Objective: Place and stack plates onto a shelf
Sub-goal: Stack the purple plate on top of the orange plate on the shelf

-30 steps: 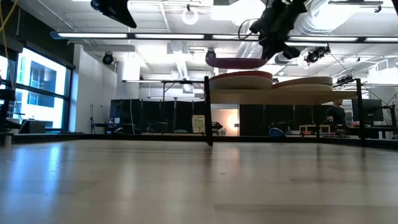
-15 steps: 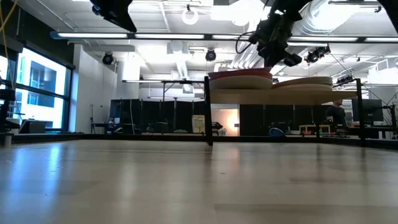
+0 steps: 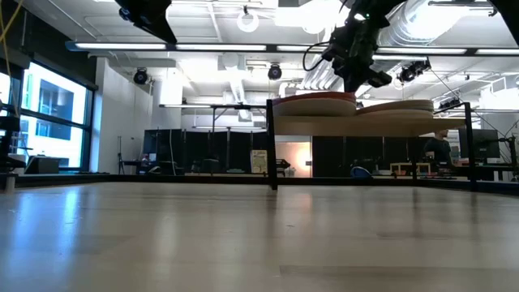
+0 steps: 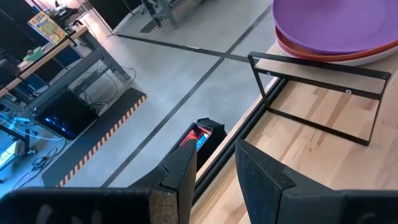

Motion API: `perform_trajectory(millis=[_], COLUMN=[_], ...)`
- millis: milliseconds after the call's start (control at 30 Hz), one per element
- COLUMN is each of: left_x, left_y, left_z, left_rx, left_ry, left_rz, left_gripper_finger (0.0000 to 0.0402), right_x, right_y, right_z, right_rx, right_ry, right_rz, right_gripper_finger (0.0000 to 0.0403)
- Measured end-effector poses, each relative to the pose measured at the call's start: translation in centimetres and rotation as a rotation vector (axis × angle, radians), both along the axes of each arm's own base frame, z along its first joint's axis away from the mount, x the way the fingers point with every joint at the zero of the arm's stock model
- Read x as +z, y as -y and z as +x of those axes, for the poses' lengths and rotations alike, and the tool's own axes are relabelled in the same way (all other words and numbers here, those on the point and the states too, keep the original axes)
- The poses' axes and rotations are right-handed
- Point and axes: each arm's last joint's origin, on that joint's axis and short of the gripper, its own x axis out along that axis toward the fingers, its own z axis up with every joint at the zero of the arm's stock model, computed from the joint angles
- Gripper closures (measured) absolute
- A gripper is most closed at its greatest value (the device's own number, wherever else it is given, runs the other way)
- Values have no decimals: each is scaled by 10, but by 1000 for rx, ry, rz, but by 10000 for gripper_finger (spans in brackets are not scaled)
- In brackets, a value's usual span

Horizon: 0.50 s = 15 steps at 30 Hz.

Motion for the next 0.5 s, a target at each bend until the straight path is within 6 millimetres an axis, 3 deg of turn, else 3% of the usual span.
perform_trajectory(millis=[500], left_x=[0], left_y=[0], left_z=[0], left_rx=[-6], left_ry=[-34], left_rz=[27], left_gripper_finger=[298], right_x=[1], right_y=[0], right_z=[3], right_rx=[-50], right_ry=[16], right_rz=[12], right_gripper_finger=[402])
